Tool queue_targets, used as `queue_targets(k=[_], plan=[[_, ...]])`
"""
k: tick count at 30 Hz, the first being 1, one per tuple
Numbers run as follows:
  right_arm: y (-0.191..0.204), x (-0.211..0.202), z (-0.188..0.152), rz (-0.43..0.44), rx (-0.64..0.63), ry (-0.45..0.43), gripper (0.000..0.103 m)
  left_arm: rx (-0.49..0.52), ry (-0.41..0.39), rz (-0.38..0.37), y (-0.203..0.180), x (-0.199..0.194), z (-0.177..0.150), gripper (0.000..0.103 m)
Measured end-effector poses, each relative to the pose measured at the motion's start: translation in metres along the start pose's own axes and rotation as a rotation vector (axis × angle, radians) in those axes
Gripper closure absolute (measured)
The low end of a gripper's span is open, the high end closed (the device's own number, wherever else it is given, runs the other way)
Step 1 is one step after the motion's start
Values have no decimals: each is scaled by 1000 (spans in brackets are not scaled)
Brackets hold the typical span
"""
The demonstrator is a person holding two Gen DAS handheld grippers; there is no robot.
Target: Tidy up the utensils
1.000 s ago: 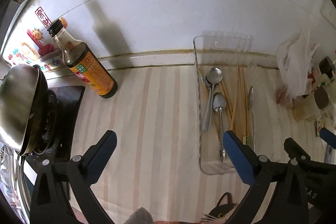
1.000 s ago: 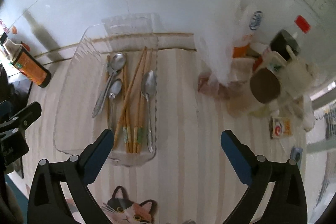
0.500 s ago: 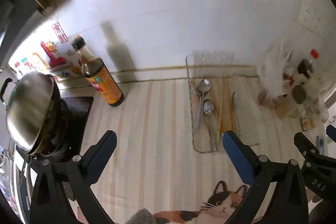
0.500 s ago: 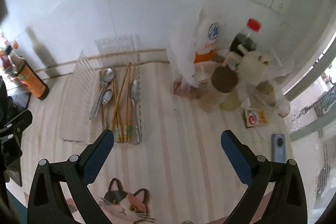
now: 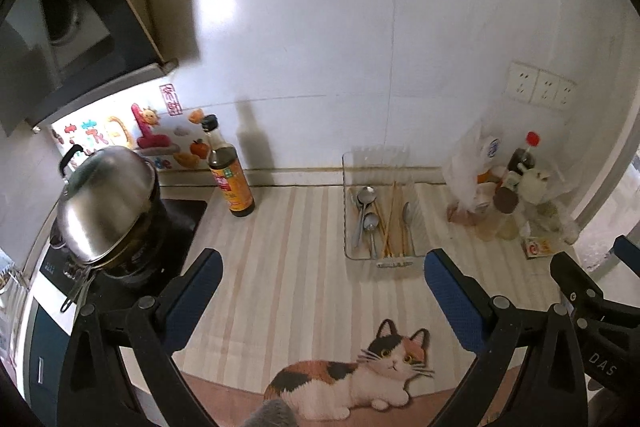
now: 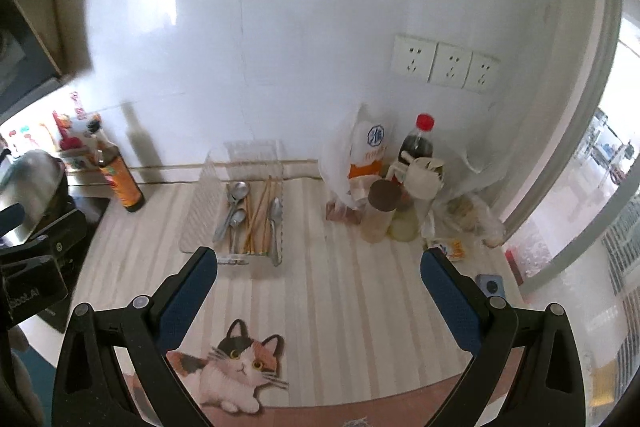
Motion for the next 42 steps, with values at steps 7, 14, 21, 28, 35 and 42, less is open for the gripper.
queue_targets(k=[7, 14, 21, 28, 35, 42], plan=[[-9, -52, -11, 31, 2, -39, 0, -17, -28, -14, -3, -43, -15, 0], [-11, -79, -16, 44, -4, -43, 0, -43, 14, -2, -2, -54, -23, 0], [-10, -81, -10, 30, -16, -11, 0, -38, 15, 11, -1, -58, -21, 0], [-9, -78, -6, 27, -18, -12, 0, -31, 22, 16, -1, -55, -21, 0], [-7, -76, -5, 24, -23, -9, 0, -27, 29, 31, 3, -49, -20, 0], [-3, -73, -5, 22, -27, -7, 0, -26, 31, 30, 6, -47, -19, 0]])
Point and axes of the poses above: each gripper's, at about its wrist camera, not at the fingertips, and x roughly the way its jaws point, y to its left, z to its top, the point moved 5 cm from there along x, roughly the way its jaws point, and after that the axes turned 10 degrees about x, right-handed, at the moved point
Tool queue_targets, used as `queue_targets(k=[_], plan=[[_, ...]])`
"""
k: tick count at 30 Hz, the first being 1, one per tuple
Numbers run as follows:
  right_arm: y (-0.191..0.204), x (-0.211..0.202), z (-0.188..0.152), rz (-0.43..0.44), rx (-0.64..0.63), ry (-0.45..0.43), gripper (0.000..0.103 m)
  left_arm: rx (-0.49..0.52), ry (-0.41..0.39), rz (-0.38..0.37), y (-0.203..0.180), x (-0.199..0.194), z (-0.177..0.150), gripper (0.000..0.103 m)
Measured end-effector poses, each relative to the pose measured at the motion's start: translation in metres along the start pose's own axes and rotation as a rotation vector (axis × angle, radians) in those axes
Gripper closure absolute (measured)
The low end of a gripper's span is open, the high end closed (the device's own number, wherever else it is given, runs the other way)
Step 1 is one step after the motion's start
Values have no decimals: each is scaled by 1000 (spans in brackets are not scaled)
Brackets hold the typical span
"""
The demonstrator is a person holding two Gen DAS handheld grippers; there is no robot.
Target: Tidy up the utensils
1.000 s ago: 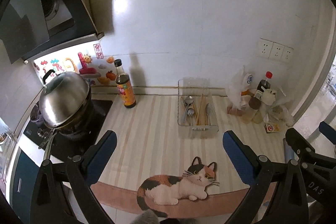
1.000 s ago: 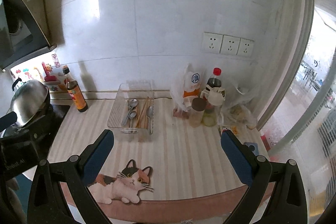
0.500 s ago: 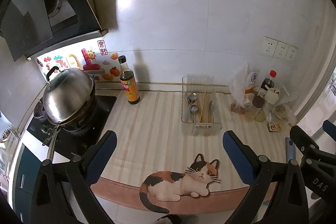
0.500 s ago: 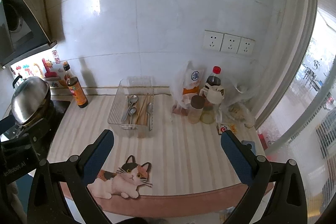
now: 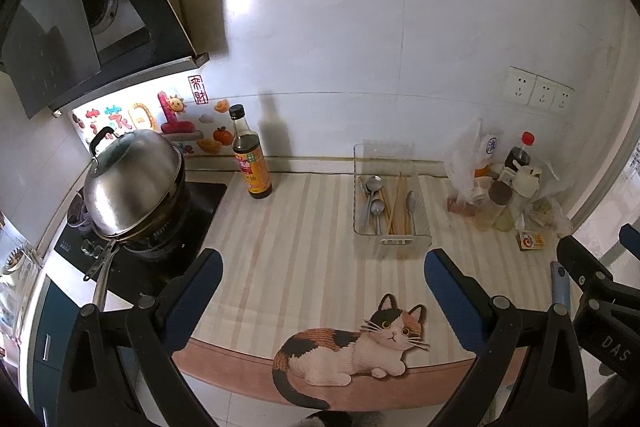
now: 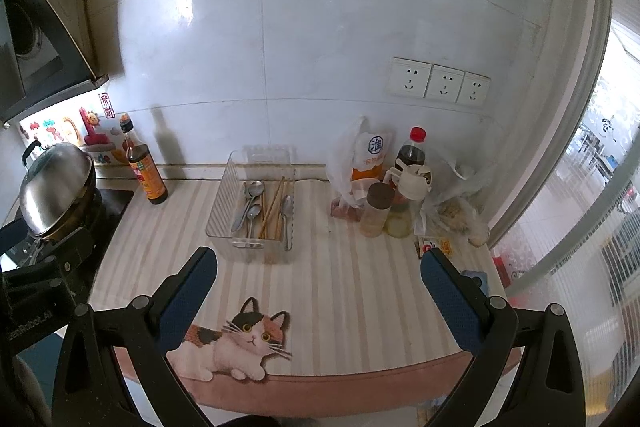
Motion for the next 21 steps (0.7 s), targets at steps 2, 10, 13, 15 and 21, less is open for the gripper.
queue_targets(k=[2, 10, 13, 15, 21], plan=[[0, 0, 0, 0, 3, 0, 0, -2, 2, -2, -1, 0, 0, 0], [0, 1, 1, 3, -2, 0, 0, 6, 6, -11, 1, 4, 0, 0], [1, 2, 1, 0, -4, 0, 0, 7, 7, -10, 1, 6, 1, 0], [1, 3, 1, 3, -2, 1, 0, 6, 6, -14, 1, 5, 1, 0], [0, 6, 1, 1, -9, 2, 0, 10, 7, -14, 0, 7, 1, 0]])
Point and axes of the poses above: each gripper's, at about its wrist camera, not at the fingertips, and x roughly the way its jaws point, y to its left, z to its top, the point moved 5 cm from there along x, roughly the way its jaws point, and after that the axes turned 10 degrees about x, right-handed, at the moved point
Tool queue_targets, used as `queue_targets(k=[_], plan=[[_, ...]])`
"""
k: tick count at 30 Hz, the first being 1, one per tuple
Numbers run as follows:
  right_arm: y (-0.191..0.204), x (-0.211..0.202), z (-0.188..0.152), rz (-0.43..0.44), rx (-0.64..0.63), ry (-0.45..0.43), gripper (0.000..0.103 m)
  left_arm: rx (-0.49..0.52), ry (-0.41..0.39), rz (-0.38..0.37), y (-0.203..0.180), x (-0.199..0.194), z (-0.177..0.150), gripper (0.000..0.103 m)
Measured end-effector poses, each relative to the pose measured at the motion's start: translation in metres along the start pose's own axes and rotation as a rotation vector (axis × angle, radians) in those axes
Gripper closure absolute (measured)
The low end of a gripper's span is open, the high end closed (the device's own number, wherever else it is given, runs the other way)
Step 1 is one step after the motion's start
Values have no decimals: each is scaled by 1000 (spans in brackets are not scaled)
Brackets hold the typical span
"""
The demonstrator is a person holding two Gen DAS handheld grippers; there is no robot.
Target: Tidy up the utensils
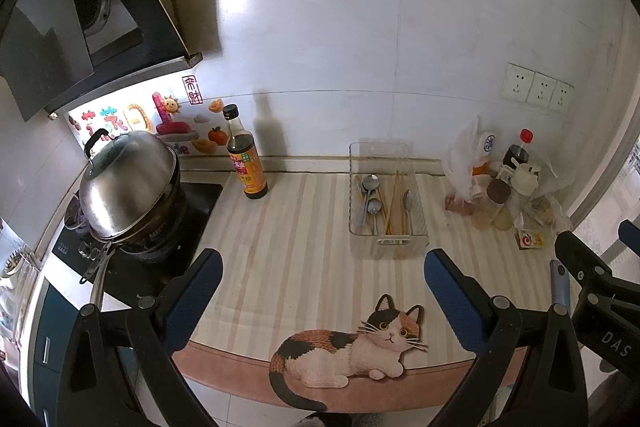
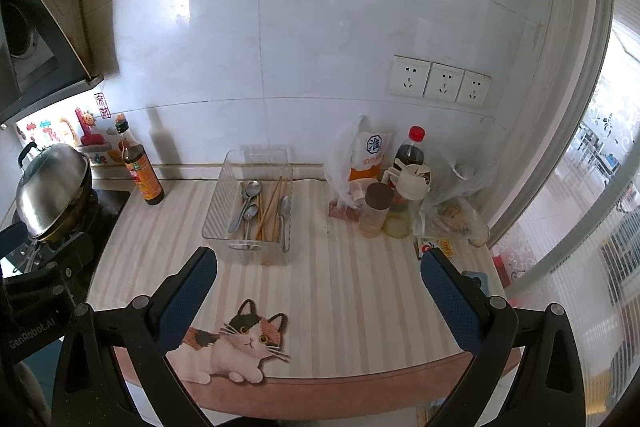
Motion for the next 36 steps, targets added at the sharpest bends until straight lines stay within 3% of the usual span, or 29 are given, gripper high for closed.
queue_targets(k=[36], plan=[[0, 4, -1, -23, 21, 0, 0, 5, -8, -11, -2, 5, -1, 0]])
Point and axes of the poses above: each gripper's, at about its wrist camera, not at the fingertips, and x roughly the way its jaws point, y to its left, z to its top, the point moved 5 cm from there along x, roughly the way its jaws point, and after that the axes turned 10 degrees about x, right-handed, at the moved point
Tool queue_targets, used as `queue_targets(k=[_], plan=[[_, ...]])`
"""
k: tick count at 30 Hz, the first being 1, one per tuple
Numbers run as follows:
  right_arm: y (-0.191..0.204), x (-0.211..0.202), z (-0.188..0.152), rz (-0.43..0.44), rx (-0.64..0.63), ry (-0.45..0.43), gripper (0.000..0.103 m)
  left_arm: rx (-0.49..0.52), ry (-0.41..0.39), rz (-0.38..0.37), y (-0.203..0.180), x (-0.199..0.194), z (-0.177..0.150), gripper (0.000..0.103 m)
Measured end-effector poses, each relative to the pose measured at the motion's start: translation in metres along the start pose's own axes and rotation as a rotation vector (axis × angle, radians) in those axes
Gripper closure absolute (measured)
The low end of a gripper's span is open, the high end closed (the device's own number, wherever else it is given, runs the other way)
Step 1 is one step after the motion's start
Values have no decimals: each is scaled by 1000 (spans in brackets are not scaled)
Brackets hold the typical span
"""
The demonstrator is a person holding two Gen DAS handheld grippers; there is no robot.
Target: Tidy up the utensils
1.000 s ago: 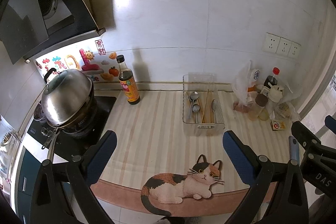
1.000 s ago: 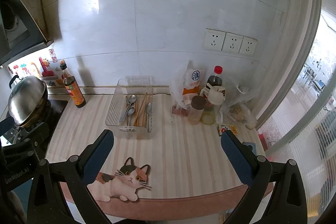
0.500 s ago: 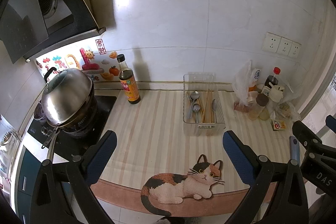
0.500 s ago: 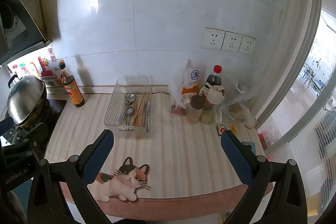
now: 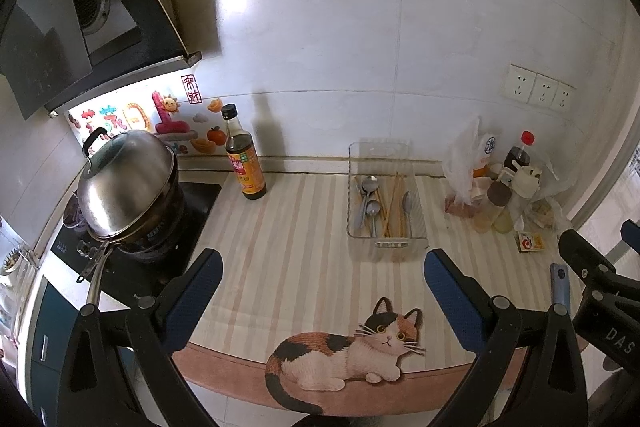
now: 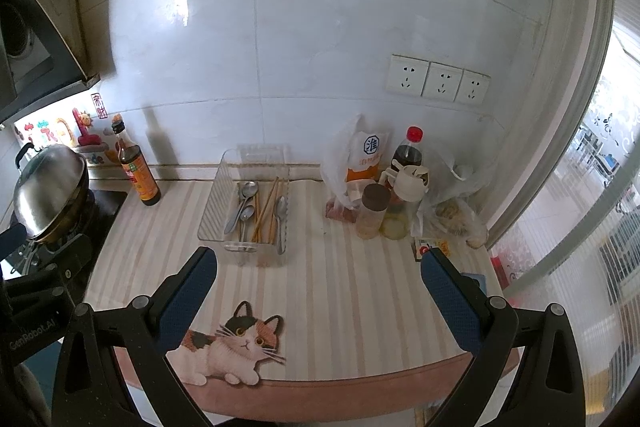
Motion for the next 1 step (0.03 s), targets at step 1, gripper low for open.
queue_targets(k=[1], plan=[[0, 0, 1, -1, -1, 0, 0, 0, 1, -3, 0, 0, 0, 0]])
Point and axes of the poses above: each gripper's, at about its wrist camera, not at the fingertips, and x roughly the way its jaws point, y to its left, z to its top, the point moved 5 cm from there along x, roughly the way its jaws point, and after that the axes turned 10 degrees about x, right-handed, at the moved point
